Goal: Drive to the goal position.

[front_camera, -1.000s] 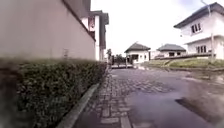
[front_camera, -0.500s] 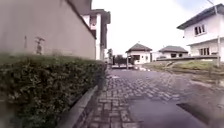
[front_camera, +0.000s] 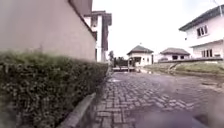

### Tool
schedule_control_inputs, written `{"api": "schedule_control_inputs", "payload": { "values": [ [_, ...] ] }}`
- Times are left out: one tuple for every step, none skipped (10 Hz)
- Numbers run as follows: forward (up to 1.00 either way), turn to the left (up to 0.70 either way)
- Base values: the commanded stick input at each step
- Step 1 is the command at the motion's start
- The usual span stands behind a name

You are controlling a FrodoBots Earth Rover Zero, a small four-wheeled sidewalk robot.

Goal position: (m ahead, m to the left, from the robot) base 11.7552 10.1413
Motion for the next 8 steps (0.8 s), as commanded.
{"api": "schedule_control_inputs", "payload": {
  "values": [
    [0.69, 0.03],
    [0.69, 0.03],
    [0.69, 0.03],
    [0.69, 0.03],
    [0.69, 0.03],
    [0.69, 0.03],
    [0.69, 0.03],
    [0.69, 0.03]
  ]
}}
